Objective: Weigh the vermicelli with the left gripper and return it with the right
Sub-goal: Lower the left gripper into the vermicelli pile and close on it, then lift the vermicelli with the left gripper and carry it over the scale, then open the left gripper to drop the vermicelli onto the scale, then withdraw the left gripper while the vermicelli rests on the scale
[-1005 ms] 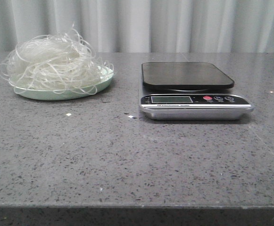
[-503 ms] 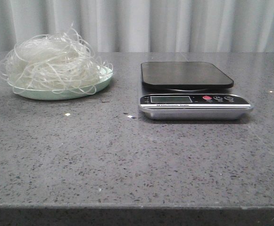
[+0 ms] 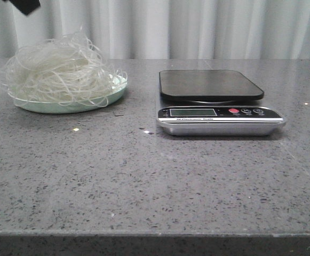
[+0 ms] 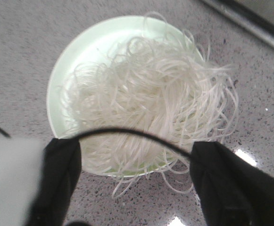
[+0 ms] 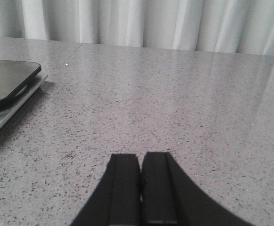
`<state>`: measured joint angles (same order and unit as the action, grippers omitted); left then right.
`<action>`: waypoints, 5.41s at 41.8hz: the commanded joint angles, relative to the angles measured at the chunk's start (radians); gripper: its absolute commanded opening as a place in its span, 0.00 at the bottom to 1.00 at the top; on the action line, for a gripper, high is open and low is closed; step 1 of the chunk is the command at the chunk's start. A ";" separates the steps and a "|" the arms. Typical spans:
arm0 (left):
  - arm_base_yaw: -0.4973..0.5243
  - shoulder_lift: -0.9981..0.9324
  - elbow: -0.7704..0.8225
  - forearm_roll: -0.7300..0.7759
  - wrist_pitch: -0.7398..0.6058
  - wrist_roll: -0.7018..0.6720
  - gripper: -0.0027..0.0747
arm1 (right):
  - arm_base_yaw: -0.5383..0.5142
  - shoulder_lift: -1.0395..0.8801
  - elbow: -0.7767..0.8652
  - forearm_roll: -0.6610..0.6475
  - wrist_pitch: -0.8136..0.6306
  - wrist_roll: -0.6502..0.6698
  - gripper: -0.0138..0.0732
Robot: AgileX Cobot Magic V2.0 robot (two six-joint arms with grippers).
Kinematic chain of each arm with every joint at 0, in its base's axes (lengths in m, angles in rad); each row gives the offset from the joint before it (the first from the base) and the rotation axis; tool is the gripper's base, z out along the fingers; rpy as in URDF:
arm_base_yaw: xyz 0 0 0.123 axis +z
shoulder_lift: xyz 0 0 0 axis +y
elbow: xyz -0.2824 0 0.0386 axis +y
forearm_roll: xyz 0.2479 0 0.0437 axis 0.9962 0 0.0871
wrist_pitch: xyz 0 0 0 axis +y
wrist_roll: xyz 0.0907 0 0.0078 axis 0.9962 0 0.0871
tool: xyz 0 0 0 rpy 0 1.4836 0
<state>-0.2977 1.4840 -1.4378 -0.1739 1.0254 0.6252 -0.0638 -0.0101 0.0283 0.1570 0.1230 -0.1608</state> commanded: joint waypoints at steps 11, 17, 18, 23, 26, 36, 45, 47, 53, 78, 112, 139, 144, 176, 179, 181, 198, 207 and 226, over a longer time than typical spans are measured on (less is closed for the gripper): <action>-0.009 0.086 -0.034 -0.021 -0.075 0.035 0.81 | 0.002 -0.017 -0.008 -0.006 -0.074 -0.002 0.33; -0.009 0.131 -0.034 -0.022 -0.088 0.035 0.81 | 0.002 -0.017 -0.008 -0.006 -0.074 -0.002 0.33; -0.009 0.141 -0.034 -0.022 -0.088 0.035 0.81 | 0.002 -0.017 -0.008 -0.006 -0.074 -0.002 0.33; -0.009 0.171 -0.034 -0.022 -0.086 0.033 0.80 | 0.002 -0.017 -0.008 -0.006 -0.074 -0.002 0.33; -0.009 0.184 -0.034 -0.024 -0.086 0.030 0.80 | 0.002 -0.017 -0.008 -0.006 -0.074 -0.002 0.33; -0.009 0.191 -0.034 -0.028 -0.096 0.030 0.54 | 0.002 -0.017 -0.008 -0.006 -0.076 -0.002 0.33; -0.007 0.191 -0.036 -0.028 -0.113 0.030 0.21 | 0.002 -0.017 -0.008 -0.006 -0.078 -0.002 0.33; -0.007 0.191 -0.040 -0.028 -0.113 0.030 0.22 | 0.002 -0.017 -0.008 -0.006 -0.078 -0.002 0.33; -0.007 0.191 -0.074 -0.028 -0.108 0.030 0.22 | 0.002 -0.017 -0.008 -0.006 -0.078 -0.002 0.33; -0.029 0.179 -0.512 -0.393 -0.052 0.004 0.22 | 0.002 -0.017 -0.008 -0.006 -0.080 -0.002 0.33; -0.329 0.423 -0.534 -0.288 -0.101 0.030 0.22 | 0.002 -0.017 -0.008 -0.005 -0.081 -0.002 0.33; -0.329 0.460 -0.534 -0.239 0.006 0.030 0.50 | 0.002 -0.017 -0.008 -0.005 -0.081 -0.002 0.33; -0.329 0.460 -0.542 -0.239 0.038 0.030 0.65 | 0.002 -0.017 -0.008 -0.005 -0.081 -0.002 0.33; -0.232 0.324 -0.684 -0.221 0.217 -0.104 0.71 | 0.002 -0.017 -0.008 -0.005 -0.080 -0.002 0.33; -0.200 0.300 -0.684 -0.206 0.233 -0.150 0.70 | 0.002 -0.017 -0.008 -0.005 -0.080 -0.002 0.33; -0.175 0.283 -0.681 -0.185 0.236 -0.194 0.67 | 0.002 -0.017 -0.008 -0.005 -0.081 -0.002 0.33; 0.034 -0.008 -0.296 -0.116 0.176 -0.260 0.44 | 0.002 -0.017 -0.008 -0.005 -0.085 -0.002 0.33; 0.140 -0.242 -0.001 -0.085 -0.004 -0.260 0.37 | 0.002 -0.017 -0.008 -0.005 -0.117 -0.002 0.33; 0.242 -0.685 0.637 -0.001 -0.588 -0.261 0.21 | 0.002 -0.017 -0.008 -0.004 -0.131 -0.002 0.33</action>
<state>-0.0571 0.8538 -0.8581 -0.1621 0.6351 0.3769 -0.0638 -0.0101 0.0283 0.1570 0.0846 -0.1608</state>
